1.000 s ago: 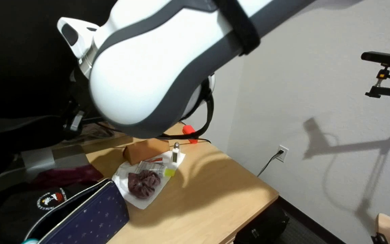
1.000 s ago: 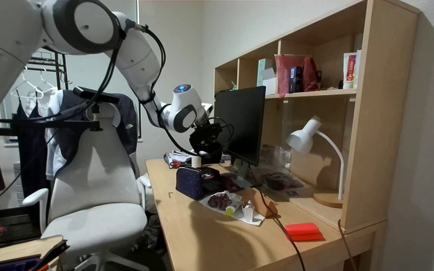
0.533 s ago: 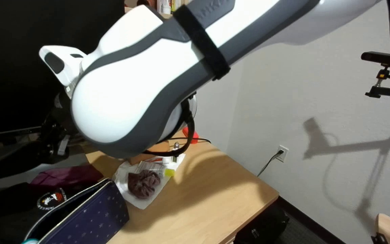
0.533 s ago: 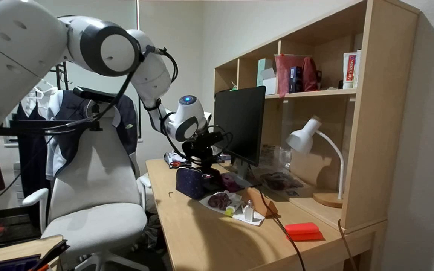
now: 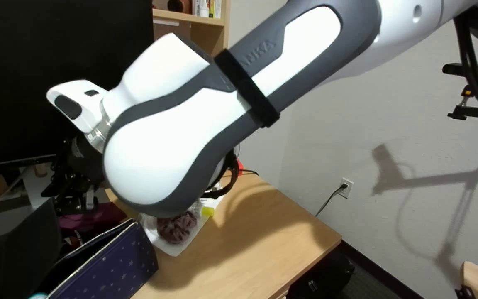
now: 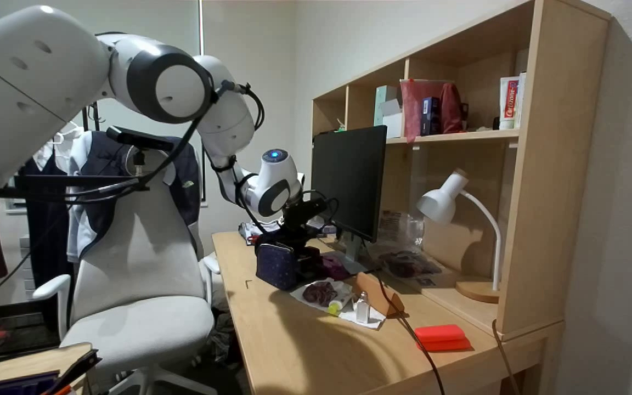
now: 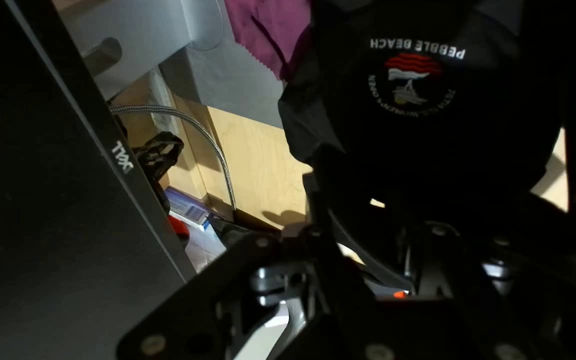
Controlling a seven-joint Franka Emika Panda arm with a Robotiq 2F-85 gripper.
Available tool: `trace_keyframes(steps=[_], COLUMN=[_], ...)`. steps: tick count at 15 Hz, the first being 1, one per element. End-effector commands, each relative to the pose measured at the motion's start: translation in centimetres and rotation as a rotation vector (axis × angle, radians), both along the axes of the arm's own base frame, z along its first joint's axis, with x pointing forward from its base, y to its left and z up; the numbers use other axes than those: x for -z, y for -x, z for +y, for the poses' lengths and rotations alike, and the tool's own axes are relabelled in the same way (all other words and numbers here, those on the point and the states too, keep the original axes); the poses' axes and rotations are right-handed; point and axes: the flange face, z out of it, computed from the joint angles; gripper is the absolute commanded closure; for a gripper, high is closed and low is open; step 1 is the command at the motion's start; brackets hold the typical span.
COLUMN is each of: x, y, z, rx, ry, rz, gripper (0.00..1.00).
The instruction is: Move the black cap to the left side of the desk
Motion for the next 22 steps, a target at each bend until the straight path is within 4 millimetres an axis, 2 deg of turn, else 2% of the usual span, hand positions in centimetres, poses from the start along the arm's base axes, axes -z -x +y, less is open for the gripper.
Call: trace_keyframes(steps=[1,3,6,10,13,15,17,22], x=[-1.7,-3.0,-5.8,-9.1,-10.6,-11.0,-11.4,-9.1], y=[-0.2,-0.8,-1.5,-0.7,0.6,1.9,3.5,8.3], z=[-2.1,-4.8,-10.0,-17.3,-21.5,-23.6,-24.9,-25.6], rx=[0.052,0.133,0.279,0.488,0.65,0.752,0.852,1.029], ry=[0.058,0.093,0.143,0.232,0.298,0.347,0.407,0.431], rz=[-0.003,-0.029,-0.058,-0.023,0.037,0.092,0.141,0.41], gripper=[0.35,0.22,0.03,0.0,0.0,0.0,0.0,0.0])
